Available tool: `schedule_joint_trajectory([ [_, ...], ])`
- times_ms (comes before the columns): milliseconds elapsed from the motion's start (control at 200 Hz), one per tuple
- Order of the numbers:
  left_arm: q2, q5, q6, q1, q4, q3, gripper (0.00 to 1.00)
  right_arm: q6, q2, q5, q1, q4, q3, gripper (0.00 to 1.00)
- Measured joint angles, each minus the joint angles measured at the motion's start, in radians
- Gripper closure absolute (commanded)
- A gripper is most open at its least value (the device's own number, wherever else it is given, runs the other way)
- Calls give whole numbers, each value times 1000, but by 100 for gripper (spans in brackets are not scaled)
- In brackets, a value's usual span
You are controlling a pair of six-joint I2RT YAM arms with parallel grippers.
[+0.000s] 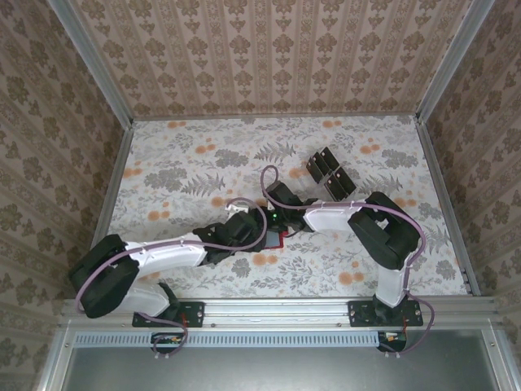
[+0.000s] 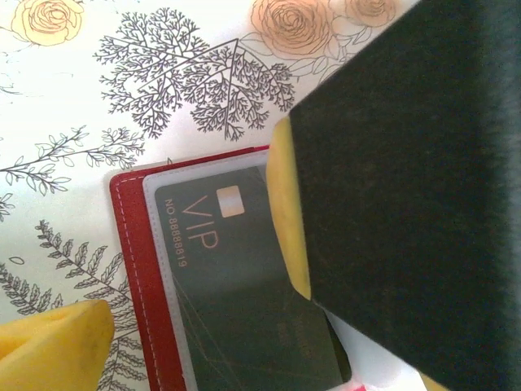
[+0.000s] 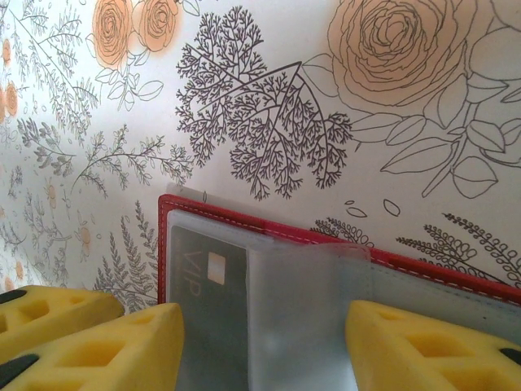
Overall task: Put the credit cards into the card holder
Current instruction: Flip over the card slot in the card holder.
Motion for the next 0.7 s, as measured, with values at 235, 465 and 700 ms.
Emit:
schedule_joint_trajectory([
  [235, 61, -27, 0, 0, 18, 1, 0, 0, -1, -1, 0, 0, 0, 42],
  [465, 66, -44, -2, 0, 22, 0, 0, 0, -30, -7, -17, -3, -27, 41],
  [700, 71, -51, -10, 0, 32, -8, 0, 0, -134, 5, -45, -43, -96, 41],
])
